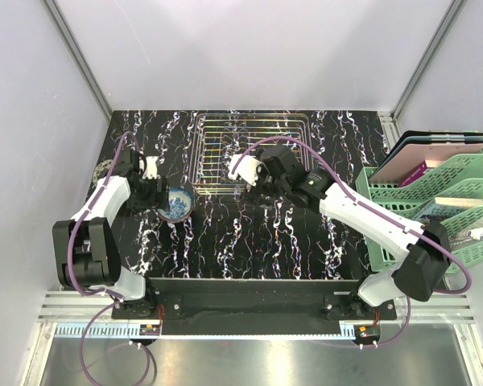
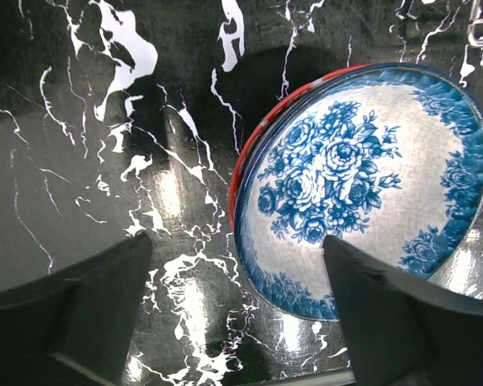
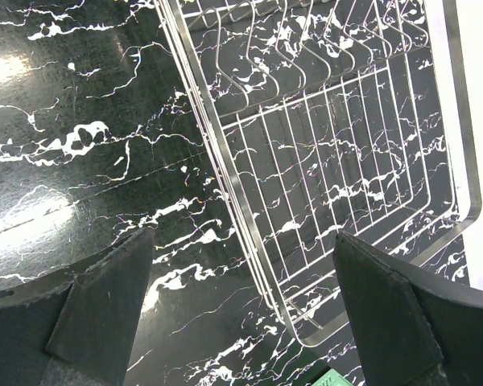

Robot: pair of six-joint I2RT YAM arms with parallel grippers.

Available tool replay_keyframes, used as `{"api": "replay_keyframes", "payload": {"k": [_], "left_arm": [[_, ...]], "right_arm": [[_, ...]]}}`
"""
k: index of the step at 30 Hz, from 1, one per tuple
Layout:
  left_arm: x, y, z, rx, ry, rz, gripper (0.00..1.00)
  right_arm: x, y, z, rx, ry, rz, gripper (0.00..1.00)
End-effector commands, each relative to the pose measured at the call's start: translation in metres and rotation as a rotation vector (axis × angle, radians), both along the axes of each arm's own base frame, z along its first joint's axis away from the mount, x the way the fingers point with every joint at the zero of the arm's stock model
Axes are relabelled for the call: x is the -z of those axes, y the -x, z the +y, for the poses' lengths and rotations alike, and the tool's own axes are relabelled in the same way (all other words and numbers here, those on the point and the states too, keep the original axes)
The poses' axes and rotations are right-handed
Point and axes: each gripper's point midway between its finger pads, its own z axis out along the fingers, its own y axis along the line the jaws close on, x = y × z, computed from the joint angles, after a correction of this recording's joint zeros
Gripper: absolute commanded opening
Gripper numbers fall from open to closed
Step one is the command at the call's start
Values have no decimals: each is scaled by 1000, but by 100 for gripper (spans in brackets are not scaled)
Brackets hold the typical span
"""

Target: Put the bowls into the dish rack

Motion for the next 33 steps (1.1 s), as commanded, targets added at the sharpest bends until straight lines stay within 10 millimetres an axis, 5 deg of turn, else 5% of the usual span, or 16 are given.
{"api": "replay_keyframes", "payload": {"k": [1, 3, 11, 22, 33], "left_arm": [[-5, -10, 2, -9, -21, -24, 81], [-4, -9, 1, -6, -18, -21, 67], [-6, -10, -1, 6, -32, -29, 59], [-14, -14, -6, 41, -39, -44, 26], [-20, -21, -5, 50, -56, -60, 14]], "right_arm": [[-15, -2, -2, 16, -53, -31, 100], [-14, -3, -3, 18, -50, -34, 100], [-13, -4, -3, 17, -52, -38, 100], [-11, -5, -3, 23, -56, -39, 100], [-11, -5, -2, 24, -62, -37, 100]]}}
